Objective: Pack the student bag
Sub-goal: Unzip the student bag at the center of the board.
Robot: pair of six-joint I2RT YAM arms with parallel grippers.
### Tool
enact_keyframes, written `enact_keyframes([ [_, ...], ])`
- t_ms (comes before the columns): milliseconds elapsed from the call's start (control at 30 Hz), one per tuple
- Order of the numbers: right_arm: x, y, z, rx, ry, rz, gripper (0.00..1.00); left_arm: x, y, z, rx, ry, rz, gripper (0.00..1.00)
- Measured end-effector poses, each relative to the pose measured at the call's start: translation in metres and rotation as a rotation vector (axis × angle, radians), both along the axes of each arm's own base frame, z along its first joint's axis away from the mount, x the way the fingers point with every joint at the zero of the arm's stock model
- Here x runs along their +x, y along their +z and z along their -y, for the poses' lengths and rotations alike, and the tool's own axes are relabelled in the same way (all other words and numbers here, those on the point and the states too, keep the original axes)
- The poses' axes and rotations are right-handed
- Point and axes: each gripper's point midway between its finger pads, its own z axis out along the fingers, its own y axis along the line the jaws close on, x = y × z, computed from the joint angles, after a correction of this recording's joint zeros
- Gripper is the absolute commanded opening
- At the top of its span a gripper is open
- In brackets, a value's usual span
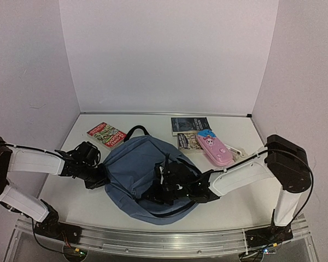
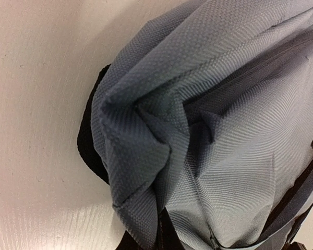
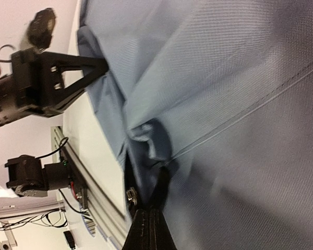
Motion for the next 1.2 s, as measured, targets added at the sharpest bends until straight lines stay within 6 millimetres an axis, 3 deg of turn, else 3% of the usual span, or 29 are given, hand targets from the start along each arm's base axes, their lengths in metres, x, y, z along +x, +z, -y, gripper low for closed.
enact_keyframes([
  [167, -0.007, 0.017, 0.0, 0.009, 0.022, 0.025, 0.0, 0.0, 0.0, -0.003, 0.006, 0.013, -0.003, 0.0],
  [467, -0.019, 0.013, 0.012, -0.058, 0.037, 0.03, 0.0, 0.0, 0.0, -0.006, 0.001, 0.034, -0.013, 0.0],
  [767, -0.028, 0.037, 0.025, -0.091, 0.029, 0.086, 0.0, 0.0, 0.001, -0.006, -0.007, 0.04, -0.018, 0.0],
  [1033, -0.034, 0.027, 0.042, -0.175, 0.011, 0.109, 0.0, 0.0, 0.001, -0.005, -0.012, 0.04, -0.02, 0.0],
  [1200, -0.039, 0.035, 0.05, -0.197, 0.01, 0.146, 0.0, 0.0, 0.001, -0.006, -0.014, 0.045, -0.02, 0.0],
])
